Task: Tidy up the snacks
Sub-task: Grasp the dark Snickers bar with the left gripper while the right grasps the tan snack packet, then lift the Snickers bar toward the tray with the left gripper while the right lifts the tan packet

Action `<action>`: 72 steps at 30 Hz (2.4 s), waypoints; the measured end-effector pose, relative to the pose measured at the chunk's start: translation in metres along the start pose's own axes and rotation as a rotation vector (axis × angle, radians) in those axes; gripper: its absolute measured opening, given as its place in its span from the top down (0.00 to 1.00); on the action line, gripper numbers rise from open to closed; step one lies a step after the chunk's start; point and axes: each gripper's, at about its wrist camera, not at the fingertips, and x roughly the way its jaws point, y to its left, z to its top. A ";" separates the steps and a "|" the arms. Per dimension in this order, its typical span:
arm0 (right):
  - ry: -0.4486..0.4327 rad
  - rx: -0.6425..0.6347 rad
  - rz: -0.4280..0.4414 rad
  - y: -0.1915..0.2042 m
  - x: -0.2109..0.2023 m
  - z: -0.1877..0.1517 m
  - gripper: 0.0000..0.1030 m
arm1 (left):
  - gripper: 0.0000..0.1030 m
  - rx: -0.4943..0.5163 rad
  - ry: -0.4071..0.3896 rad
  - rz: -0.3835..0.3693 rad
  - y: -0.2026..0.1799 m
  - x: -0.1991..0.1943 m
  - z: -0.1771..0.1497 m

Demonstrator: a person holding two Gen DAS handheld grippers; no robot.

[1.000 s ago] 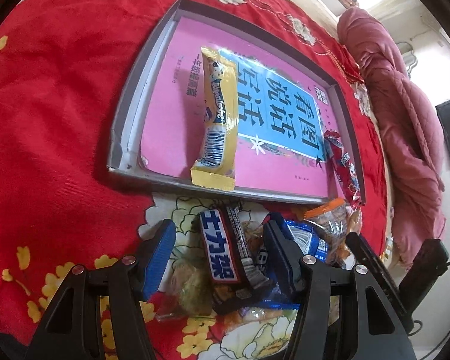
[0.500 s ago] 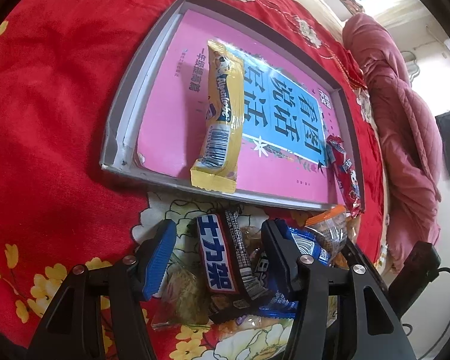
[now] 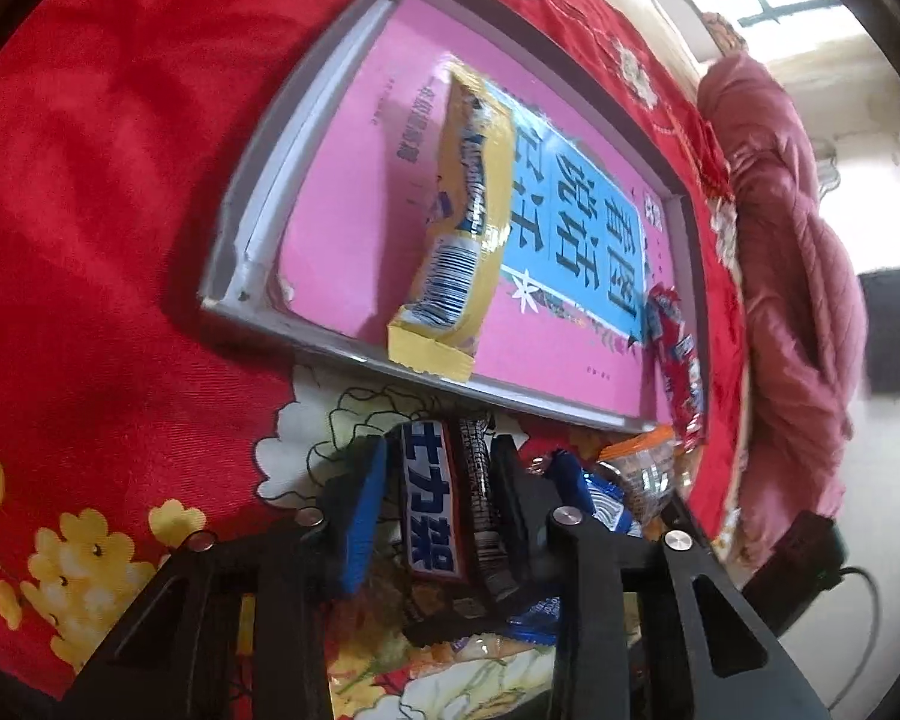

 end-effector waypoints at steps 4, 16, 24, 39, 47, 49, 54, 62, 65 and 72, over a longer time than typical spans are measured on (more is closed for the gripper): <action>-0.011 -0.001 0.002 0.000 -0.001 0.001 0.76 | 0.70 -0.010 -0.012 -0.014 0.003 -0.005 -0.003; -0.088 -0.014 0.010 -0.002 -0.019 0.005 0.78 | 0.70 0.060 -0.099 0.020 -0.011 -0.037 -0.008; -0.127 -0.030 0.035 0.002 -0.029 0.007 0.78 | 0.70 0.100 -0.148 0.046 -0.021 -0.055 -0.010; -0.180 -0.073 0.060 0.012 -0.037 0.013 0.78 | 0.70 0.158 -0.196 0.060 -0.044 -0.072 -0.015; -0.179 -0.095 0.059 0.015 -0.024 0.023 0.78 | 0.70 0.169 -0.199 0.064 -0.049 -0.070 -0.015; -0.175 -0.104 0.051 0.016 -0.019 0.026 0.78 | 0.70 0.169 -0.198 0.065 -0.049 -0.068 -0.014; -0.162 -0.108 0.044 0.016 -0.007 0.031 0.78 | 0.70 0.170 -0.199 0.069 -0.052 -0.067 -0.014; -0.175 -0.119 0.051 0.019 0.001 0.040 0.78 | 0.70 0.169 -0.201 0.067 -0.056 -0.067 -0.010; -0.180 -0.119 0.059 0.020 0.003 0.043 0.78 | 0.70 0.172 -0.207 0.067 -0.060 -0.065 -0.007; -0.199 -0.106 0.076 0.019 0.000 0.049 0.78 | 0.70 0.184 -0.225 0.074 -0.070 -0.064 0.001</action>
